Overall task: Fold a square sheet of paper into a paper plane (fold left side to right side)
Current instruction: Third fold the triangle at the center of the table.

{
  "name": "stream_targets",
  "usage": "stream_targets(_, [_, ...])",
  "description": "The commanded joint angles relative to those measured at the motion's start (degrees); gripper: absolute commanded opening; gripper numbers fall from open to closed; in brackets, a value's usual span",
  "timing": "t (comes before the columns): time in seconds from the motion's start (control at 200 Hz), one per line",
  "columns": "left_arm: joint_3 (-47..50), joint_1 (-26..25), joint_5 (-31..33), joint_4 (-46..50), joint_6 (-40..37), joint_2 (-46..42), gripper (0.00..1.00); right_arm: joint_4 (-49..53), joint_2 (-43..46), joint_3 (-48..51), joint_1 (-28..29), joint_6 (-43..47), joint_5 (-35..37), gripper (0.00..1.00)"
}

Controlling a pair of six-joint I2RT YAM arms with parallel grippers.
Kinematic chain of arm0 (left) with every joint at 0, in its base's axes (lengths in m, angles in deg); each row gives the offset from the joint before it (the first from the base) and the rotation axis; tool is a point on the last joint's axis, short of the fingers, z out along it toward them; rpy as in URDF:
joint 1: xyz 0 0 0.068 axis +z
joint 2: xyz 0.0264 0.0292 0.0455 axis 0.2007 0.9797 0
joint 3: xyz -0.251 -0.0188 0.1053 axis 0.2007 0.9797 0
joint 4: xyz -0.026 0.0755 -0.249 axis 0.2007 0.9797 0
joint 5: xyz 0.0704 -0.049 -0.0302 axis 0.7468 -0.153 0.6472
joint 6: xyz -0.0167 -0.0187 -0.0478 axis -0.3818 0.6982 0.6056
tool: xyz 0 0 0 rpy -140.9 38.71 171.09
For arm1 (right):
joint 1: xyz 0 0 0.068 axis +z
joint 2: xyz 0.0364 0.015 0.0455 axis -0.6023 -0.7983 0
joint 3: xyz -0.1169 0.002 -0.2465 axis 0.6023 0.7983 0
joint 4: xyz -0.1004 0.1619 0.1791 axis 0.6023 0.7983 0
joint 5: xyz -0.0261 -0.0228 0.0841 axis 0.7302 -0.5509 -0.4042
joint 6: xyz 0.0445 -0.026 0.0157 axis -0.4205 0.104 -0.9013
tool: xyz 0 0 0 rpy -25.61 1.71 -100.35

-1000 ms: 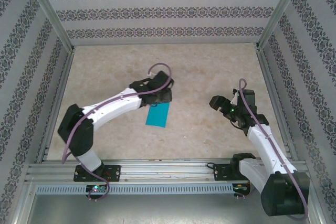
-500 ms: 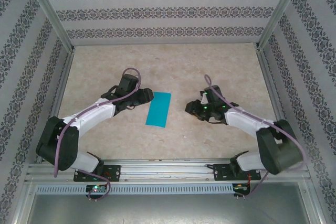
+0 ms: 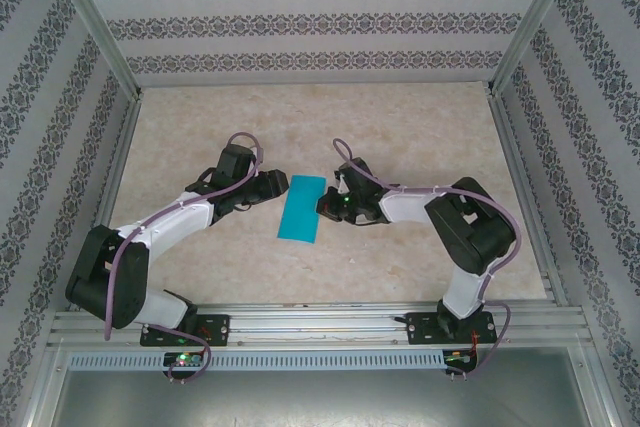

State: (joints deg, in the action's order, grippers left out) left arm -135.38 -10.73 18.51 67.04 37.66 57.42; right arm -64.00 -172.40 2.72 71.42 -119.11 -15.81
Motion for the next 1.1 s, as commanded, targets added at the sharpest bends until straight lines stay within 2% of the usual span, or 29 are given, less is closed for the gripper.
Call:
stream_targets(0.0, [0.47,1.01,-0.82,-1.86,-1.25,-1.52,0.52,-1.66,-2.15,-2.35,0.34,0.02,-0.39,0.00])
stream_targets(0.43, [-0.96,0.97,-0.41,3.78,-3.67,-1.47,0.52,2.90,-5.87,-3.57,-0.38,2.71,-1.91,0.00])
stream_targets(0.61, [-0.84,0.88,-5.64,5.11,-4.78,-0.38,0.49,5.82,-5.71,-2.38,-2.21,6.59,-4.81,0.00])
stream_targets(0.789, [0.11,0.35,-11.97,4.26,-1.70,3.01,0.44,7.05,-4.08,0.15,-4.14,10.72,-6.48,0.00])
stream_targets(0.954, [0.16,-1.16,-13.18,5.27,-0.12,7.44,0.44,7.60,-3.24,1.26,-4.77,12.09,-6.65,0.00])
stream_targets(1.094, [-0.83,-1.88,-15.62,4.86,0.54,11.56,0.38,7.57,-3.30,1.18,-4.77,12.36,-6.82,0.00])
